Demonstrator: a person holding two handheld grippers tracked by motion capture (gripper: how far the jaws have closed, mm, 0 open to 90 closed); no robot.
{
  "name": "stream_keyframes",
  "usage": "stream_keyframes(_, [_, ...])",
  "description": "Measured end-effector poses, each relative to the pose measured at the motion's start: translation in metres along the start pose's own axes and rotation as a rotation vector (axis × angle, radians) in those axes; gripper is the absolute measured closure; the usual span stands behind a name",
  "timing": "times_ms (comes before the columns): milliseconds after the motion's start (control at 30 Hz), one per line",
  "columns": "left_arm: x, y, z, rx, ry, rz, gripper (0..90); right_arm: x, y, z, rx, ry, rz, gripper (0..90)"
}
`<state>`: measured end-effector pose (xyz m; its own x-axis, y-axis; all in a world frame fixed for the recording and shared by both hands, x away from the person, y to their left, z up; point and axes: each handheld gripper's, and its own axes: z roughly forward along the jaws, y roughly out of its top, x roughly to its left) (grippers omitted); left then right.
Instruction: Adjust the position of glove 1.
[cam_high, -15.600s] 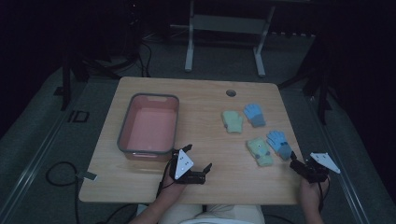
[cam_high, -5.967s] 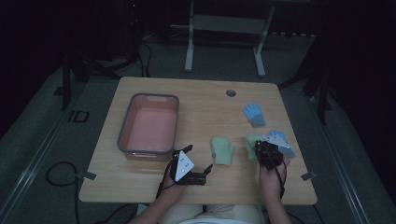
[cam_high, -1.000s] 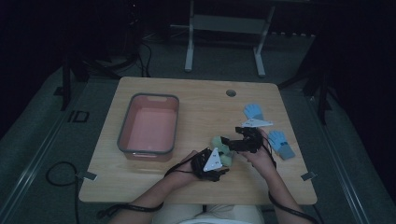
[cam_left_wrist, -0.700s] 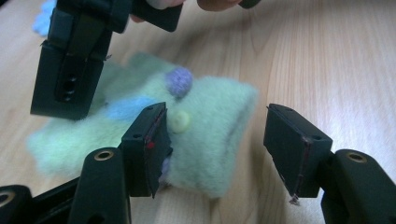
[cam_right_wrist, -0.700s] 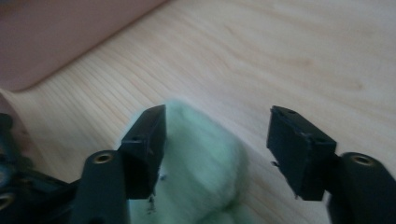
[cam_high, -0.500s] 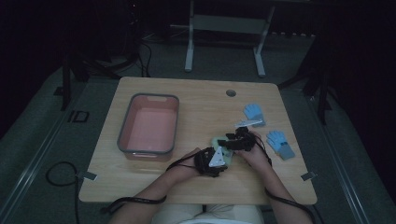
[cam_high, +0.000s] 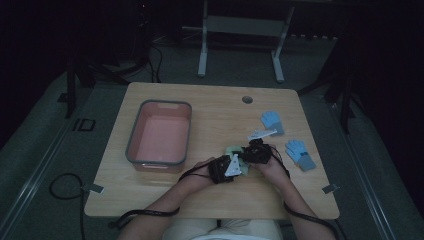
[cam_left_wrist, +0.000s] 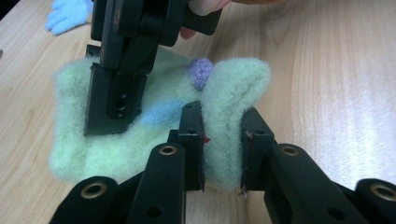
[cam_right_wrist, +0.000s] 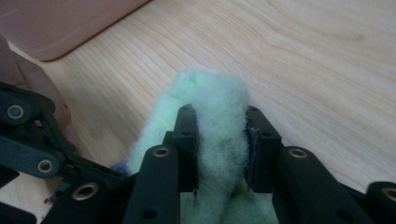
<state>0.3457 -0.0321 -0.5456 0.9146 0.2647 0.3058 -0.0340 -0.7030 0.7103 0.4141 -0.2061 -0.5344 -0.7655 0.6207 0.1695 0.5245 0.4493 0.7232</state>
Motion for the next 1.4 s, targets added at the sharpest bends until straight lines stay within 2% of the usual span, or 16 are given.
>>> stream_keyframes(167, [0.007,0.01,-0.016,-0.013,-0.002,0.006,75.9,0.004,0.009,-0.01,-0.028,0.016,-0.002,72.2])
stream_keyframes(333, [0.012,0.018,-0.033,-0.003,0.007,0.05,76.0,0.011,0.021,-0.02,-0.071,0.036,-0.011,72.3])
stream_keyframes(533, [0.02,0.026,-0.059,0.018,0.048,0.101,76.1,0.02,0.04,-0.025,-0.11,0.061,-0.025,72.4])
stream_keyframes(600, [0.021,0.026,-0.062,0.02,0.055,0.108,76.1,0.021,0.044,-0.026,-0.115,0.064,-0.029,72.4])
stream_keyframes(633, [0.024,0.028,-0.069,0.029,0.068,0.128,76.1,0.024,0.05,-0.026,-0.124,0.065,-0.035,72.4])
stream_keyframes(733, [0.029,0.03,-0.078,0.038,0.089,0.146,76.1,0.028,0.061,-0.027,-0.137,0.072,-0.038,72.5])
stream_keyframes(800, [0.029,0.03,-0.078,0.038,0.089,0.146,76.1,0.029,0.065,-0.026,-0.143,0.073,-0.042,72.5])
stream_keyframes(833, [0.035,0.029,-0.089,0.043,0.112,0.176,76.1,0.032,0.073,-0.026,-0.151,0.073,-0.049,72.5])
stream_keyframes(933, [0.038,0.029,-0.096,0.042,0.135,0.198,76.1,0.035,0.082,-0.027,-0.162,0.073,-0.059,72.5])
stream_keyframes(967, [0.038,0.029,-0.096,0.042,0.135,0.198,76.1,0.035,0.082,-0.027,-0.162,0.073,-0.059,72.5])
stream_keyframes(1000, [0.044,0.028,-0.105,0.047,0.153,0.201,76.1,0.036,0.088,-0.027,-0.167,0.079,-0.063,72.5])
stream_keyframes(1033, [0.047,0.027,-0.108,0.047,0.161,0.203,76.1,0.041,0.099,-0.026,-0.182,0.082,-0.071,72.5])
stream_keyframes(1167, [0.058,0.024,-0.126,0.057,0.191,0.212,76.1,0.049,0.119,-0.022,-0.206,0.091,-0.079,72.5])
stream_keyframes(1400, [0.074,0.008,-0.153,0.102,0.219,0.196,76.1,0.067,0.147,-0.001,-0.223,0.105,-0.083,72.5])
